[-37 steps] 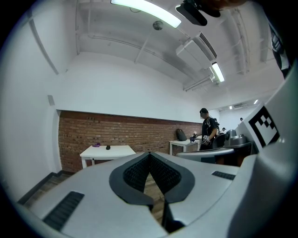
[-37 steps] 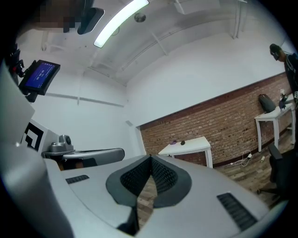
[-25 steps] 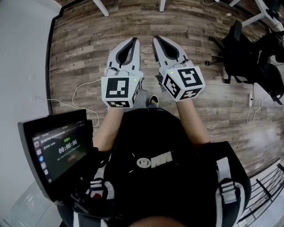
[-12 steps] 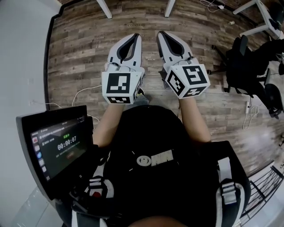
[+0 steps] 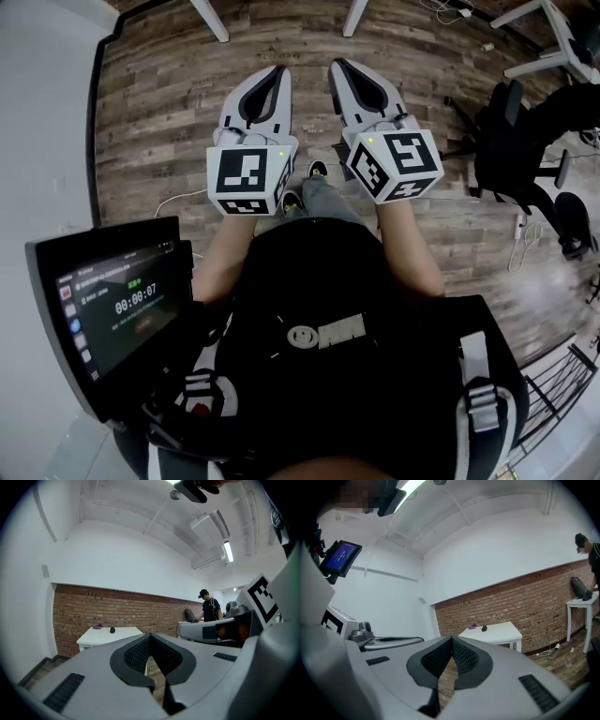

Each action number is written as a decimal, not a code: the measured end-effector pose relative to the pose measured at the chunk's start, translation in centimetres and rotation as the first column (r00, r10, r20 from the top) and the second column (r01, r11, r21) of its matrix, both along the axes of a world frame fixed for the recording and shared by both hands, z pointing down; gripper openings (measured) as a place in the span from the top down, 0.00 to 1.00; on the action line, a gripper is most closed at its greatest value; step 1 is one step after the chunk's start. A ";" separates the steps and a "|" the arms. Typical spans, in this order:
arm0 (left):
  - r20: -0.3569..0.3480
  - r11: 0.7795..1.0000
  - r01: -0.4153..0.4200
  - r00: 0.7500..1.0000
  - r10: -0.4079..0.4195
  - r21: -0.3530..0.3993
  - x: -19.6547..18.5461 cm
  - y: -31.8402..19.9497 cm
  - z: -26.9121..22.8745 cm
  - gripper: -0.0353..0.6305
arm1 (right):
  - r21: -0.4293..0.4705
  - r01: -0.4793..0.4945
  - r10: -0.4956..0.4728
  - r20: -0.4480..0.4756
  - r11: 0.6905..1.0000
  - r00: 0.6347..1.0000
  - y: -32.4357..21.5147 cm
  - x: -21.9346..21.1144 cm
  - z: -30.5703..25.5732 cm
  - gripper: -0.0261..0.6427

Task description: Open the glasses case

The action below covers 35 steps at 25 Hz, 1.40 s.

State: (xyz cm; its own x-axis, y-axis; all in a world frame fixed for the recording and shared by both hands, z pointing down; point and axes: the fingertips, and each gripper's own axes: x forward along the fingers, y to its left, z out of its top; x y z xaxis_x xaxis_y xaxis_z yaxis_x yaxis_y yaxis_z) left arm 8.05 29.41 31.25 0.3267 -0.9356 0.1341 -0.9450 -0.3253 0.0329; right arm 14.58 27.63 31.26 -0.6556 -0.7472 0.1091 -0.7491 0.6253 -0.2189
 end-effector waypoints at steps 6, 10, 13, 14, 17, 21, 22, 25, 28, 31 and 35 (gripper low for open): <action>0.011 1.000 0.000 1.000 0.000 0.015 1.7 -5.5 -0.3 0.94 | 0.028 0.008 -0.008 0.020 1.000 1.000 -5.6 1.5 -0.6 0.95; 0.025 1.000 0.011 1.000 -0.011 0.024 2.5 -7.4 -0.3 0.94 | 0.035 0.021 -0.022 0.035 0.999 0.999 -7.6 2.0 -0.4 0.95; 0.034 0.999 0.016 0.999 -0.017 0.037 2.5 -8.1 -0.2 0.94 | 0.034 0.021 -0.022 0.045 0.999 0.999 -8.6 2.0 0.1 0.95; 0.037 0.999 0.017 0.999 -0.018 0.034 2.4 -8.5 -0.1 0.94 | 0.030 0.019 -0.020 0.051 0.999 0.998 -9.1 2.0 0.2 0.95; 0.046 1.000 0.019 0.999 -0.020 0.021 2.3 -9.7 0.2 0.94 | 0.025 0.022 -0.023 0.065 0.999 0.998 -10.5 1.8 0.1 0.95; 0.051 1.000 0.025 0.998 -0.026 0.018 1.8 -11.5 0.0 0.94 | 0.020 0.028 -0.029 0.072 0.999 0.997 -12.4 1.2 0.1 0.95; 0.049 1.000 0.025 0.998 -0.026 0.017 1.5 -12.1 0.1 0.94 | 0.019 0.028 -0.029 0.070 0.999 0.997 -13.0 0.9 0.2 0.95; 0.042 1.000 0.016 0.999 -0.017 0.013 0.5 -14.5 0.3 0.94 | 0.017 0.019 -0.020 0.069 1.000 0.997 -15.3 -0.1 0.2 0.95; 0.038 1.000 0.002 0.999 -0.002 0.012 -0.9 -17.3 0.6 0.94 | 0.019 0.008 -0.009 0.062 1.000 0.998 -18.0 -1.7 0.5 0.95; 0.025 1.000 0.002 1.000 -0.002 0.026 -3.2 -20.2 0.3 0.94 | 0.017 0.002 -0.003 0.044 1.000 0.999 -20.8 -3.9 0.7 0.95; 0.002 1.000 0.011 1.000 -0.011 0.028 -5.6 -23.5 0.1 0.94 | 0.011 0.004 -0.004 0.035 1.000 0.999 -24.0 -5.9 0.4 0.95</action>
State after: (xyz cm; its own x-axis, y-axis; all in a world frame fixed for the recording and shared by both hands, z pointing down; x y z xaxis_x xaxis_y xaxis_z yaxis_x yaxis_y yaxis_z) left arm 2.44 5.92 31.38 0.3163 -0.9425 0.1081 -0.9486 -0.3159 0.0216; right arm 8.65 3.61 31.62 -0.6620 -0.7455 0.0776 -0.7384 0.6309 -0.2382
